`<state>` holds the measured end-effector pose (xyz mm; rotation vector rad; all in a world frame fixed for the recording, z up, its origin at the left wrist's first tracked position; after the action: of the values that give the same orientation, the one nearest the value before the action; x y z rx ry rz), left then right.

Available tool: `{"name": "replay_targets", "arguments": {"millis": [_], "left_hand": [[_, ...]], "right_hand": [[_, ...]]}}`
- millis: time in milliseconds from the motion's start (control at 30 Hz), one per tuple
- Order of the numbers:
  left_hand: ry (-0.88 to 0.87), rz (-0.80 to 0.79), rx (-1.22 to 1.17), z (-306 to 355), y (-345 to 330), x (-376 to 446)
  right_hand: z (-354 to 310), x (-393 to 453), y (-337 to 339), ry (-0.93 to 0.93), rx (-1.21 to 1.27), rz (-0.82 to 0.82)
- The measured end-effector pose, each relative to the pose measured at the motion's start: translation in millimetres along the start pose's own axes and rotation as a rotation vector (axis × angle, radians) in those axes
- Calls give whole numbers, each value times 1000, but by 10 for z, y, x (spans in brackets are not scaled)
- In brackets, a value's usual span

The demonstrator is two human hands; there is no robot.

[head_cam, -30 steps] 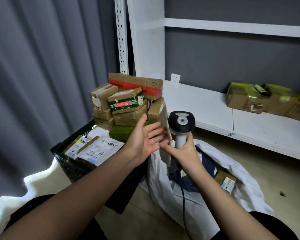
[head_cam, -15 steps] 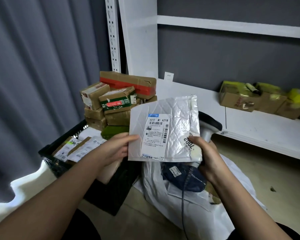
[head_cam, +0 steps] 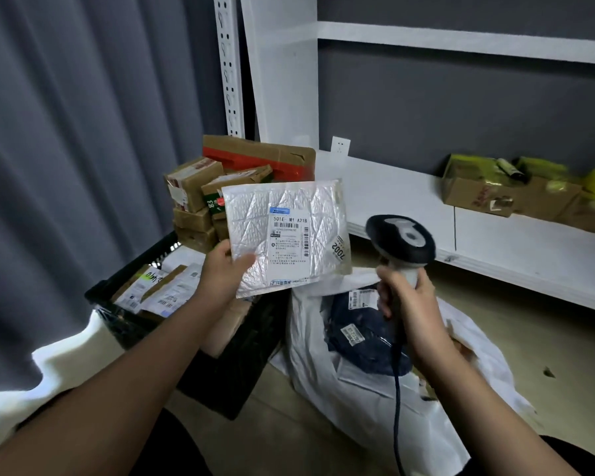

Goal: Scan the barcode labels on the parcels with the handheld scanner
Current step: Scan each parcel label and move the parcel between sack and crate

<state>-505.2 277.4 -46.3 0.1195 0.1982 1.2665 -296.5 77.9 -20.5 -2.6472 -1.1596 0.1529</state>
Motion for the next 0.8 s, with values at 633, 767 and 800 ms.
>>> {"name": "replay_targets", "arguments": {"millis": [633,767,800], "left_hand": [[66,88,-188,-146,-200,-57],[84,83,-172,-169,-210,-46],[87,81,-169,-175,-211,-42]], "right_hand": [[350,-170,-580,-167,122,-281],[347,-172,-578,-162,103,-278],[338,-172,-572,-158,97,-276]]}}
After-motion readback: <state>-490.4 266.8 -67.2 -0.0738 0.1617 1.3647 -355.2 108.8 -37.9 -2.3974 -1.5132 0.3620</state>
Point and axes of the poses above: each hand's wrist, its own x-axis towards the middle knuckle, its own y-axis out of the back of the hand, z = x × y, the point moved 8 cm from there along x, towards the middle knuckle, and after that the axes turned 8 degrees about x, right-handed, at the moved point
